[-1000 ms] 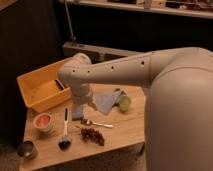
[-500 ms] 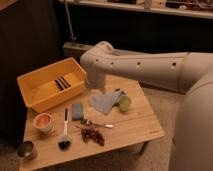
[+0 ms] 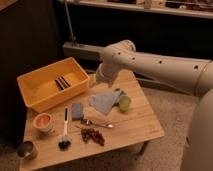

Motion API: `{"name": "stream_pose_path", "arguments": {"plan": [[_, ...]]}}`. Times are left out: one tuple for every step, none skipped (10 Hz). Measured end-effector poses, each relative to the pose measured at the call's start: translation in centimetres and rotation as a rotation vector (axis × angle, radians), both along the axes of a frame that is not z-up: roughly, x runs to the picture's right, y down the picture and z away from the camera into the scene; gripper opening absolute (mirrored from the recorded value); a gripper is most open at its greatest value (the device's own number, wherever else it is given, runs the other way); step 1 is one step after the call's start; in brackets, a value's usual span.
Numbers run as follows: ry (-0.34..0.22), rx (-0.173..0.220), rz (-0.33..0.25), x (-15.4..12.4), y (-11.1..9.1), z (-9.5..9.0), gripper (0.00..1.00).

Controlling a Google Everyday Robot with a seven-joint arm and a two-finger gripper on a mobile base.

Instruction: Place towel in plastic cup

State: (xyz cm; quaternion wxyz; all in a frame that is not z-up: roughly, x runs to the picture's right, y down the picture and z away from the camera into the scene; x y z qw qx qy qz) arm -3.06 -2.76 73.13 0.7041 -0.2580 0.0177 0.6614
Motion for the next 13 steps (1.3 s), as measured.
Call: {"name": "stream_pose_path", "arguments": {"plan": [[-0.002, -0.001, -0.002, -0.2, 0.0, 0.0, 0.65], [0.000, -0.001, -0.001, -0.1, 0.0, 0.1, 0.65], [-0.001, -0.002, 0.002, 0.0, 0.0, 0.1, 0.65], [-0.017, -0.009, 0.005, -0.1, 0.1, 0.6, 0.65], [-0.035, -0.018, 0.013, 0.3, 0.4, 1.8, 0.65], [-0.045, -0.025, 0.015, 0.5, 0.8, 2.9, 0.65], [-0.057, -0.034, 0.014, 0.4, 1.4, 4.5, 0.65], [-0.070, -0.042, 0.013, 0.2, 1.9, 5.9, 0.65], [-0.085, -0.048, 0.013, 0.3, 2.3, 7.4, 0.65], [-0.096, -0.047, 0.012, 0.3, 2.2, 8.0, 0.65], [-0.113, -0.052, 0.007, 0.0, 2.2, 8.9, 0.65], [-0.146, -0.065, 0.001, -0.6, 2.2, 10.6, 0.65], [-0.169, -0.083, -0.004, -1.1, 2.3, 12.3, 0.65]]}}
